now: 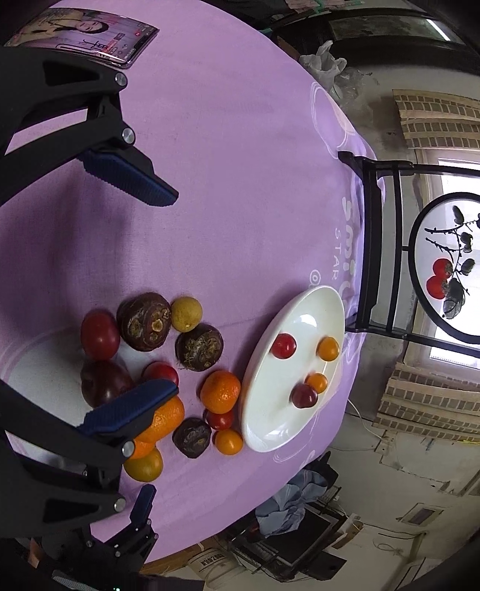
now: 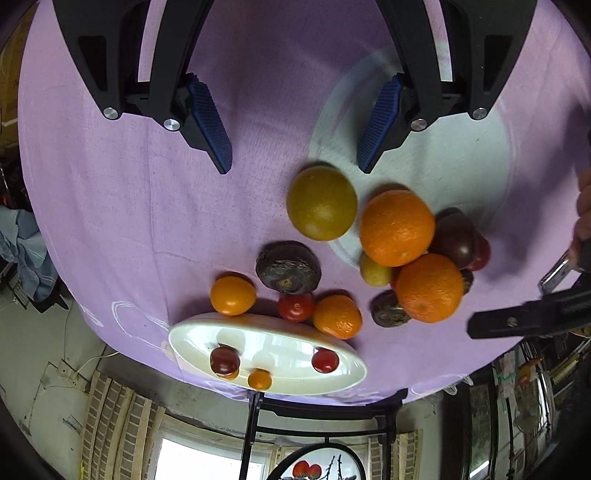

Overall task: Organize fruits
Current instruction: 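Grasp the greenish-yellow round fruit with the right tool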

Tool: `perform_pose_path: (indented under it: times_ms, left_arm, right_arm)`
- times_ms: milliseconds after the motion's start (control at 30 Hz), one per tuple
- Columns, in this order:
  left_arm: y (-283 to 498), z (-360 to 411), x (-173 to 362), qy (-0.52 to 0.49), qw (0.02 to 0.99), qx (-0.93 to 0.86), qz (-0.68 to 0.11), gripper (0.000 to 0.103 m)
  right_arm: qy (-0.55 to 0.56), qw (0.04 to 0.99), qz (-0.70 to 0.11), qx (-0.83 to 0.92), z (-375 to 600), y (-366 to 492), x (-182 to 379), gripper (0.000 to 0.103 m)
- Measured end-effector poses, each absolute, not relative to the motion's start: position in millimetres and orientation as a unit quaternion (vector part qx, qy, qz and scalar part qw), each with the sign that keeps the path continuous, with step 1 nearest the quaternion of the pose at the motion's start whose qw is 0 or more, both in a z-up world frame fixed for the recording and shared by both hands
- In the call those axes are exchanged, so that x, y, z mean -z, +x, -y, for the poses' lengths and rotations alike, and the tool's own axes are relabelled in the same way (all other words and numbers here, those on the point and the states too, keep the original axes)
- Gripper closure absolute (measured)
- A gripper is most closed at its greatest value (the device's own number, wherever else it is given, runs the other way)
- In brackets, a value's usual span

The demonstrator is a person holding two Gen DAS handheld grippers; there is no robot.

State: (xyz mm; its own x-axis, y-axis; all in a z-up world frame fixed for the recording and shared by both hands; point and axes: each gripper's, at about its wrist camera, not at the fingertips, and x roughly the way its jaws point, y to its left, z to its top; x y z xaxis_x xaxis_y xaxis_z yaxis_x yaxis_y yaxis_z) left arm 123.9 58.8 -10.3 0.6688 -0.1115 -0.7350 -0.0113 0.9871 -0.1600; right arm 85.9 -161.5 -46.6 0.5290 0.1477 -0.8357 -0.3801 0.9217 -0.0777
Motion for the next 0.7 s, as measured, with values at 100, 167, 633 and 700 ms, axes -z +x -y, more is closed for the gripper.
perform_pose_path:
  times_ms: [100,167,633,700]
  left_arm:
    - [123.8,-59.6,10.0,-0.079,0.910,0.029,-0.407,0.010]
    - [123.9,-59.5,10.7,-0.085,0.907,0.036,-0.412,0.010]
    - [112.4,-43.5,6.9,-0.061,0.910,0.064,-0.406,0.008]
    - [110.2,-43.2,7.0,-0.058,0.910,0.065,-0.406,0.008]
  right_arm:
    - [-0.129,0.866,-0.460,-0.146,156.0,93.7,46.1,0.032]
    - [-0.132,0.867,-0.459,-0.145,150.7,96.7,46.4,0.033]
    - [-0.076,0.875,-0.448,-0.169,159.8,99.7,45.2,0.065]
    - [-0.067,0.874,-0.451,-0.167,164.2,100.7,44.4,0.065]
